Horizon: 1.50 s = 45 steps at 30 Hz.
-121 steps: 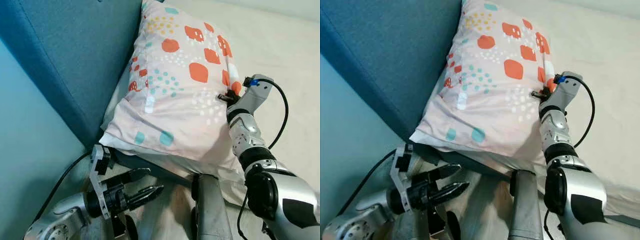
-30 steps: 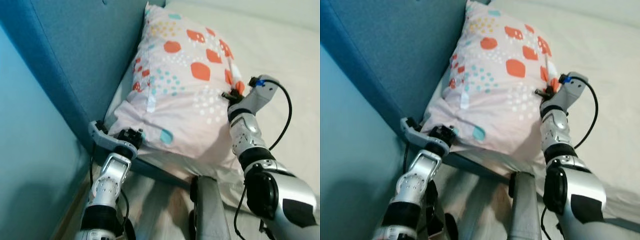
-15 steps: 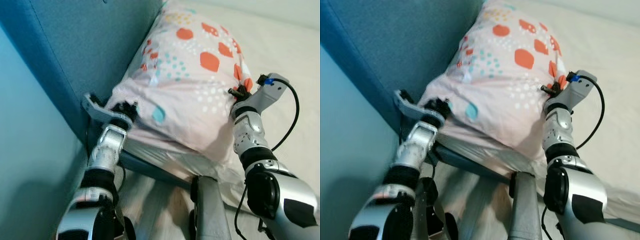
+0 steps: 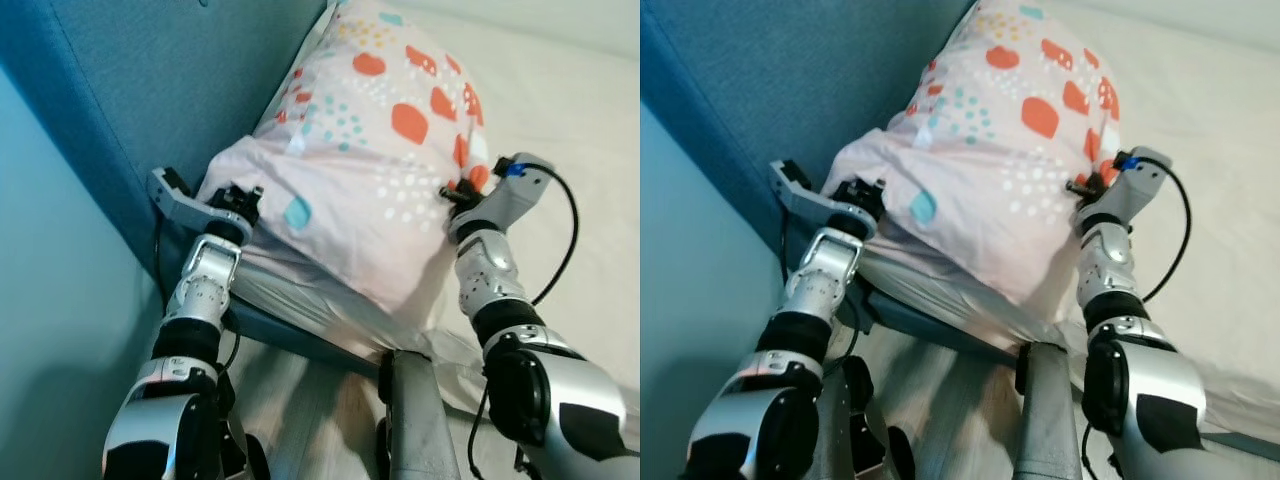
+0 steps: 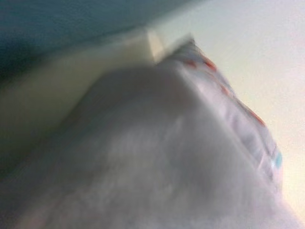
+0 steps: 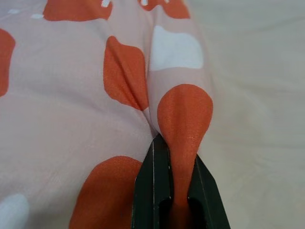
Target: Clean up the room
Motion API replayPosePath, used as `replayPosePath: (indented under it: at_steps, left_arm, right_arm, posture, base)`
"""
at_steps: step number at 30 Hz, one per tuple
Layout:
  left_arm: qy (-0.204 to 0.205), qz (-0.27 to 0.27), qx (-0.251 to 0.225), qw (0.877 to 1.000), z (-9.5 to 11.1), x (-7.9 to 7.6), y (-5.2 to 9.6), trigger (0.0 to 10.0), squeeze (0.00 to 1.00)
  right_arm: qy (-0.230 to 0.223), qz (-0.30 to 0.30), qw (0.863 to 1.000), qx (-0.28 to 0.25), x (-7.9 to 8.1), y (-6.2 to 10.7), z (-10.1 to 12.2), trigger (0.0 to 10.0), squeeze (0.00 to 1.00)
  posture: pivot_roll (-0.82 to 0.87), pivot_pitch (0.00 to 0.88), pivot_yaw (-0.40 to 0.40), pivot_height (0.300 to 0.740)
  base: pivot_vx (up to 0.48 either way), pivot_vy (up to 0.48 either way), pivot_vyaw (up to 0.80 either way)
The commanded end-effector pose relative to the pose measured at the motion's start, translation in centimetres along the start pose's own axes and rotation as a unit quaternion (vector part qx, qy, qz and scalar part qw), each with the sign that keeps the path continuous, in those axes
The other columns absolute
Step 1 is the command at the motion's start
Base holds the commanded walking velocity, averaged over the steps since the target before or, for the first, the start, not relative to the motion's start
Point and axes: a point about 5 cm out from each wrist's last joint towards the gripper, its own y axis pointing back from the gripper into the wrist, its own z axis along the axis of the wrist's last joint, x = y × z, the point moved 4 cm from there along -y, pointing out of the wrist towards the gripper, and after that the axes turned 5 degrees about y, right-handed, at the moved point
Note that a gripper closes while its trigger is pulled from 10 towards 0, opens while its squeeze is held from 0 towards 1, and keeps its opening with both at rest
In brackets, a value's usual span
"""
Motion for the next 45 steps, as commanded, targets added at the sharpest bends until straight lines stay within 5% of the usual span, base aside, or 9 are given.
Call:
replayPosePath:
  at_steps: [1, 8, 15, 20, 25, 26, 36, 41, 45]
  left_arm:
    - [-0.017, 0.036, -0.021, 0.999, 1.5, 2.3, 1.3, 0.0, 0.0]
    - [-0.034, 0.068, -0.038, 0.996, 2.8, 4.6, 3.3, 0.0, 0.0]
    - [-0.044, 0.091, -0.047, 0.994, 3.1, 6.0, 4.9, 0.0, 0.0]
    - [-0.043, 0.092, -0.045, 0.994, 2.8, 5.9, 5.2, 0.0, 0.0]
    - [-0.041, 0.093, -0.043, 0.994, 2.6, 5.9, 5.3, 0.0, 0.0]
    - [-0.04, 0.093, -0.042, 0.994, 2.5, 5.9, 5.4, 0.0, 0.0]
    - [-0.028, 0.086, -0.027, 0.995, 1.3, 5.3, 5.3, 0.0, 0.0]
    - [-0.017, 0.079, -0.017, 0.997, 0.4, 4.8, 5.1, 0.0, 0.0]
    - [-0.016, 0.078, -0.014, 0.997, 0.2, 4.8, 5.2, 0.0, 0.0]
  right_arm:
    - [0.01, 0.001, 1.0, 0.026, -0.5, 0.5, -1.6, 10.0, 0.02]
    - [0.024, 0.073, 0.997, 0.026, 1.9, 0.7, -1.9, 10.0, 0.02]
    - [0.099, 0.244, 0.964, 0.028, 7.3, 2.0, -2.9, 10.0, 0.02]
    - [0.162, 0.248, 0.954, 0.036, 7.4, 2.0, -3.3, 10.0, 0.01]
    - [0.202, 0.203, 0.957, 0.048, 5.8, 1.5, -3.4, 10.0, 0.18]
    - [0.201, 0.184, 0.961, 0.047, 5.1, 1.4, -3.3, 10.0, 1.0]
    - [0.201, 0.042, 0.979, 0.015, -0.4, 0.7, -1.4, 10.0, 1.0]
    - [0.182, -0.127, 0.975, -0.016, -6.8, 1.0, 1.1, 10.0, 1.0]
    - [0.161, -0.14, 0.977, -0.026, -7.4, 1.1, 1.6, 10.0, 1.0]
  posture:
    - [-0.07, 0.295, -0.012, 0.465]
    - [-0.07, 0.294, -0.018, 0.465]
    - [-0.07, 0.292, -0.024, 0.465]
    - [-0.07, 0.294, -0.027, 0.465]
    - [-0.07, 0.295, -0.029, 0.465]
    - [-0.07, 0.293, -0.027, 0.465]
    - [-0.07, 0.284, -0.024, 0.465]
    - [-0.08, 0.282, -0.021, 0.465]
    - [-0.08, 0.284, -0.02, 0.465]
  base:
    - [0.0, 0.0, 0.0]
    - [0.0, 0.0, 0.0]
    - [0.0, 0.0, 0.0]
    - [0.0, 0.0, 0.0]
    - [0.0, 0.0, 0.0]
    - [0.0, 0.0, 0.0]
    - [0.0, 0.0, 0.0]
    - [0.0, 0.0, 0.0]
    - [0.0, 0.0, 0.0]
